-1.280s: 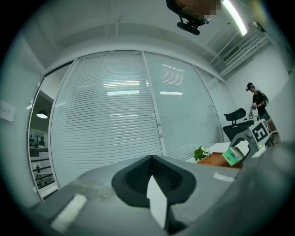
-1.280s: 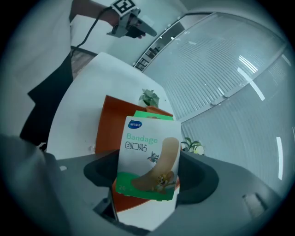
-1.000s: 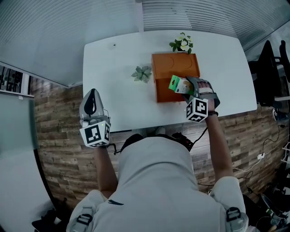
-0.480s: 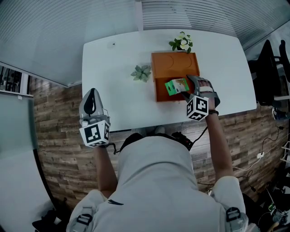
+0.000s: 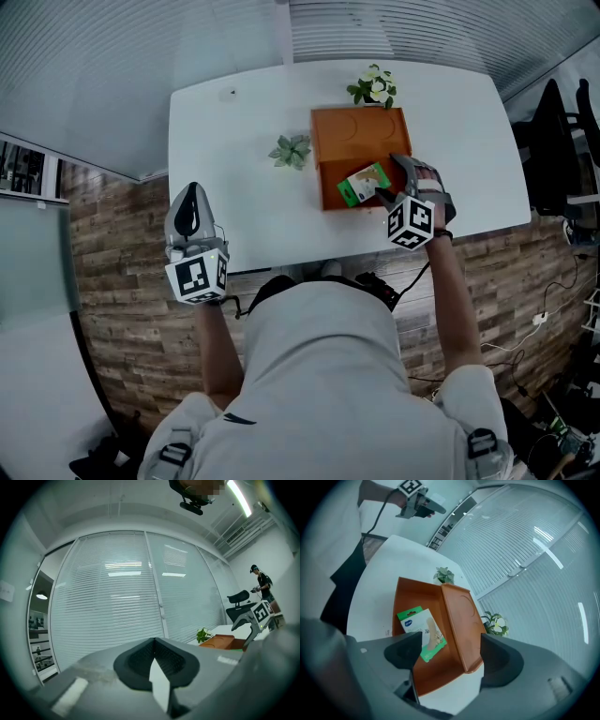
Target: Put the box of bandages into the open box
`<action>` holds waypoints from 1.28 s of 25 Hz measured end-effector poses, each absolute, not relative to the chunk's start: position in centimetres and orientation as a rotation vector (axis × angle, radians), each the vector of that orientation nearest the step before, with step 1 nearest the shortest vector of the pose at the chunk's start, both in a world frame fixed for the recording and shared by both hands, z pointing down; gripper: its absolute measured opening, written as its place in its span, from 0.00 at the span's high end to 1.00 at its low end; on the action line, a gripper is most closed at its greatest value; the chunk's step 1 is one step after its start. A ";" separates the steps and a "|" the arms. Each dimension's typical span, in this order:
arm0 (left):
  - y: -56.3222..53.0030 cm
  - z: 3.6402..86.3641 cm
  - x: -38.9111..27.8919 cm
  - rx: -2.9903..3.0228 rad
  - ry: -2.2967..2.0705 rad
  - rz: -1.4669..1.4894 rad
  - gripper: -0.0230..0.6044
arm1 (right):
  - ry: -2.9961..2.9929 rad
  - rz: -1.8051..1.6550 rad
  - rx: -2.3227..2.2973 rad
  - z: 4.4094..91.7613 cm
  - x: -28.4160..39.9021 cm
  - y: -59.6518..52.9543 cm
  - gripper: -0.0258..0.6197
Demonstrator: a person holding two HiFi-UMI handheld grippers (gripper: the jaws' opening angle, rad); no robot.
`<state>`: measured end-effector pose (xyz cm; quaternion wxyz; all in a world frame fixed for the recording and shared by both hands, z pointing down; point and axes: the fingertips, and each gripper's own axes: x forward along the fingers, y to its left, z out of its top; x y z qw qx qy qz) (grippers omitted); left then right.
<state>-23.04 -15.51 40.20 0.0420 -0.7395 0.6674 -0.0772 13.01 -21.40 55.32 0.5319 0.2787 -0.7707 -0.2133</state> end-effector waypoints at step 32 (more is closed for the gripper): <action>-16.4 40.2 -22.2 -2.279 2.017 -0.233 0.95 | -2.478 0.033 1.885 42.6 19.8 -18.8 0.96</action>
